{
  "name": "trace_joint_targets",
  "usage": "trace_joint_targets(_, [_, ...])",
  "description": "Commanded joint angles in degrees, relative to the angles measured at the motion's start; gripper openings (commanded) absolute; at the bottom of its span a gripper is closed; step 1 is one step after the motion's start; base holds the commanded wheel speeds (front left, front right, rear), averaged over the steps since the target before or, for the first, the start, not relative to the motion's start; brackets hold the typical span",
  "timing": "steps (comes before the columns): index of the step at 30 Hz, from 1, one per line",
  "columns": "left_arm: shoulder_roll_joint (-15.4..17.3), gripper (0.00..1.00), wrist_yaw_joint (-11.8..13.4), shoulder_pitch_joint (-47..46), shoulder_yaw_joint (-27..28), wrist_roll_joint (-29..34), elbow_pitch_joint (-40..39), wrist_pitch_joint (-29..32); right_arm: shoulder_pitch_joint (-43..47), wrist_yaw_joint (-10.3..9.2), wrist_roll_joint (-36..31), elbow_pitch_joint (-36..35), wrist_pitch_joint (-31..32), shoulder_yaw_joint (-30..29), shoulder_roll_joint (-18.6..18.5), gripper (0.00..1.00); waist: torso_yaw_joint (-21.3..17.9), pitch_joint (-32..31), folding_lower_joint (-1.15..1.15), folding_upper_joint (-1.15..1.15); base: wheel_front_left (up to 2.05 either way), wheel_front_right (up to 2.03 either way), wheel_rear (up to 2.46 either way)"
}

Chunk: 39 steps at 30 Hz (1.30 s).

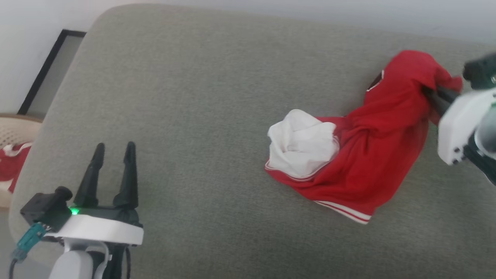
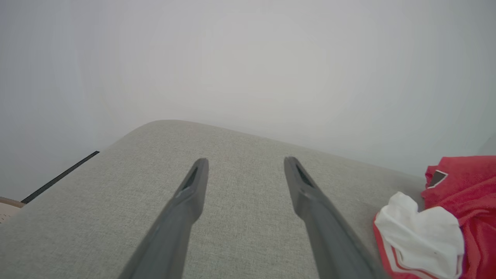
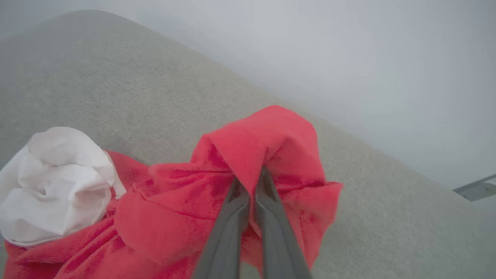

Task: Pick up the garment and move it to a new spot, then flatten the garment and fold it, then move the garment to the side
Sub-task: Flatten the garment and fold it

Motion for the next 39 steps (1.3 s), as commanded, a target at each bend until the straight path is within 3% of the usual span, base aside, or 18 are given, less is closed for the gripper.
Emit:
trace_joint_targets(1, [-0.25, 1.0, -0.11, -0.83, -0.29, -0.13, 0.07, -0.27, -1.19, -0.02, -0.22, 0.15, -0.04, 0.27, 0.64, 0.0, 0.93, 0.71, 0.0, 0.0, 0.0, 0.0, 0.0])
trace_joint_targets(13, [-2.17, 1.0, -0.11, -4.55, -4.08, -1.01, 1.71, -0.27, -15.59, -0.02, 0.65, 9.21, -0.25, 14.72, 6.1, 0.0, 7.2, 3.51, 0.0, 0.0, 0.0, 0.0, 0.0])
trace_joint_targets(20, [-2.89, 1.0, -0.11, -5.45, -4.93, -1.27, 2.47, -0.27, -19.64, -0.02, 3.24, 18.58, -0.98, 22.8, 9.12, 0.0, 8.8, 4.46, 0.0, 0.0, 0.0, 0.0, 0.0])
trace_joint_targets(23, [-2.89, 1.0, -0.11, -5.52, -4.69, -0.97, 2.69, -0.27, -20.78, -0.02, 5.07, 20.89, -1.14, 24.67, 9.26, 1.0, 8.53, 4.39, 0.0, 0.0, 0.0, 0.0, 0.0])
trace_joint_targets(30, [-2.03, 1.0, -0.11, -4.36, -2.63, -0.25, 2.55, -0.27, -23.7, -0.02, 8.79, 19.09, -2.55, 26.96, 7.13, 1.0, 6.0, 2.87, 0.0, 0.0, 0.0, 0.0, 0.0])
trace_joint_targets(39, [-1.1, 1.0, -0.11, -2.53, 0.08, 0.4, 1.34, -0.27, -21.6, -0.02, 8.8, 14.42, -8.59, 23.39, 2.36, 1.0, 2.0, 0.51, 0.0, 0.0, 0.0, 0.0, 0.0])
